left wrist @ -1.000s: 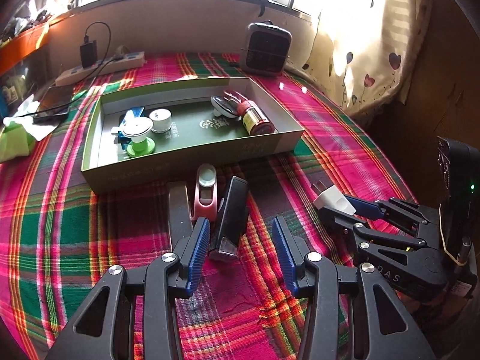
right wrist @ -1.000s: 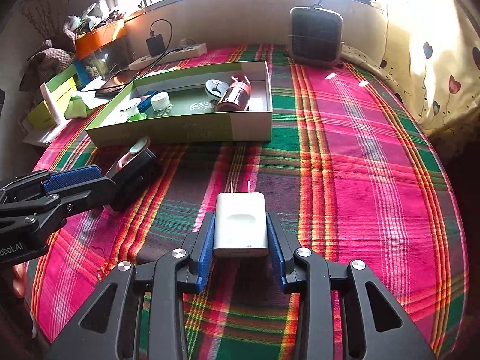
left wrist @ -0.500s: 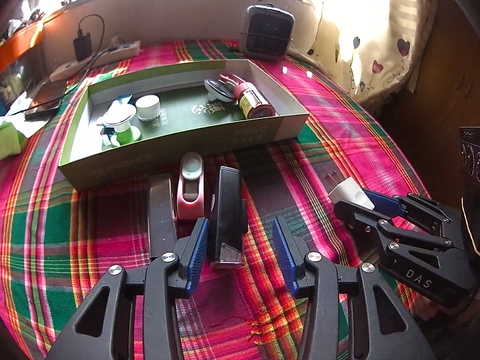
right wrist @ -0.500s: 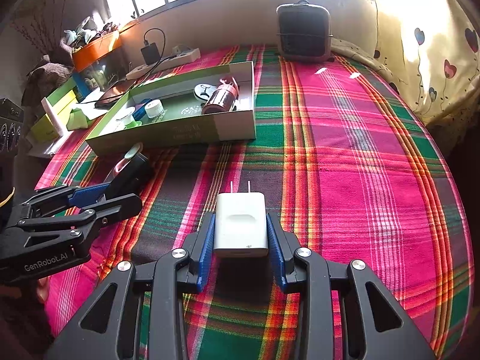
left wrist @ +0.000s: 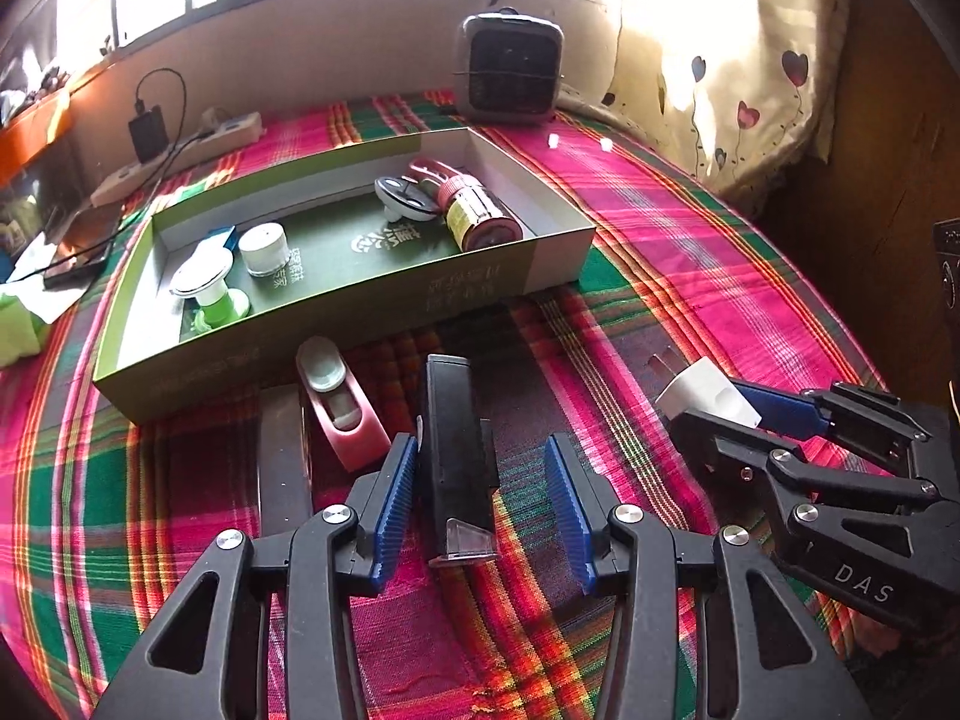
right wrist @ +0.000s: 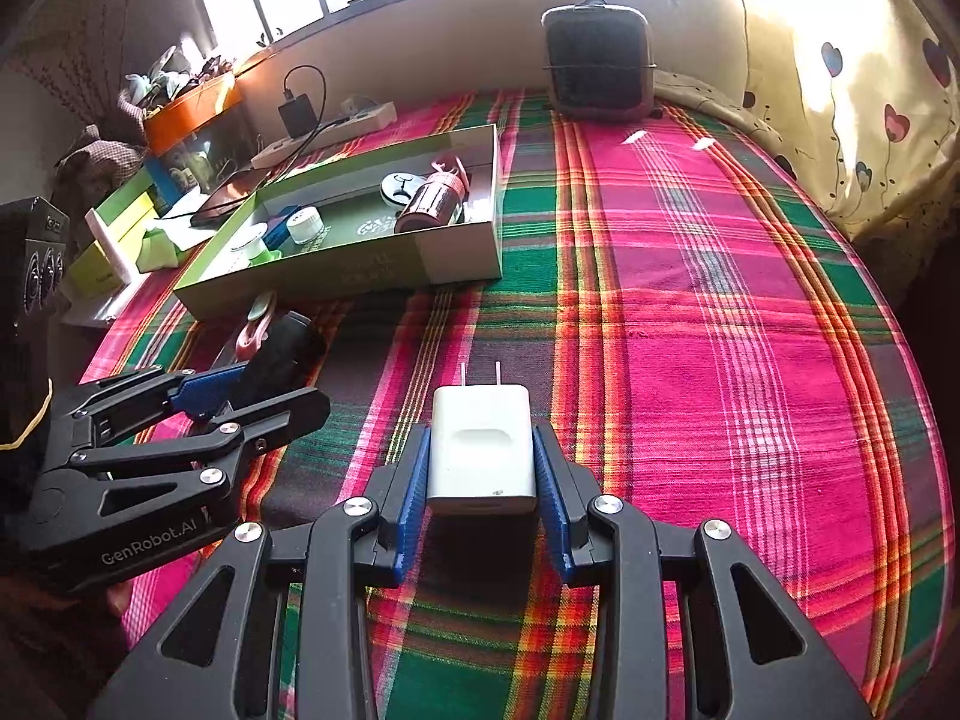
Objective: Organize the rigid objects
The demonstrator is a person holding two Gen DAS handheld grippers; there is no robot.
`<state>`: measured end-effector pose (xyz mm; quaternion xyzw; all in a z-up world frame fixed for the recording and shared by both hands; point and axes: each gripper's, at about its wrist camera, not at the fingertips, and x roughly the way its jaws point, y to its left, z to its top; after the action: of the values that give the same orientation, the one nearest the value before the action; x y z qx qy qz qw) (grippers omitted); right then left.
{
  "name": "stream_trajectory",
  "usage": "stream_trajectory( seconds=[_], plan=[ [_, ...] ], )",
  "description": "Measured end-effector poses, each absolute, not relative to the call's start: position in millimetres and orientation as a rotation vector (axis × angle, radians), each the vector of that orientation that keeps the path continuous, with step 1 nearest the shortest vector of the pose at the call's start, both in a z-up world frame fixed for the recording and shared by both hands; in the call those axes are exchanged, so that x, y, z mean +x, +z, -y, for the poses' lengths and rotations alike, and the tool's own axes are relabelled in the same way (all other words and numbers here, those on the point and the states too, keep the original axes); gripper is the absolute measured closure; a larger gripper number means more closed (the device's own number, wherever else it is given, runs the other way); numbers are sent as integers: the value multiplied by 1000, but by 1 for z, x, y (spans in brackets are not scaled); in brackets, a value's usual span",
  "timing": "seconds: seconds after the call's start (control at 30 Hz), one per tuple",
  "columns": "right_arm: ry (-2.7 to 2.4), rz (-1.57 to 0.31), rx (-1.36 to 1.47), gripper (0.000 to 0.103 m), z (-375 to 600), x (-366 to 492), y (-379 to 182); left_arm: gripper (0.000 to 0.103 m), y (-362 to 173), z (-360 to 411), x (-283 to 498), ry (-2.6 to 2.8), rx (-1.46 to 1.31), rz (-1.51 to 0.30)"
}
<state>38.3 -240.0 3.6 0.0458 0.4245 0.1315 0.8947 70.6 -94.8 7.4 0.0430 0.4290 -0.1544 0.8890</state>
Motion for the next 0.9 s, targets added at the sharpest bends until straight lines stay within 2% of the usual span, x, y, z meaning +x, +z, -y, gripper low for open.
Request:
stream_trajectory(
  seconds=[0.1, 0.63, 0.9],
  plan=[
    [273, -880, 95, 68, 240, 38, 4, 61, 7, 94, 71, -320, 88, -885],
    [271, -880, 91, 68, 240, 38, 4, 79, 7, 87, 72, -297, 65, -875],
    [271, -880, 91, 68, 239, 38, 4, 79, 7, 87, 72, -298, 63, -875]
  ],
)
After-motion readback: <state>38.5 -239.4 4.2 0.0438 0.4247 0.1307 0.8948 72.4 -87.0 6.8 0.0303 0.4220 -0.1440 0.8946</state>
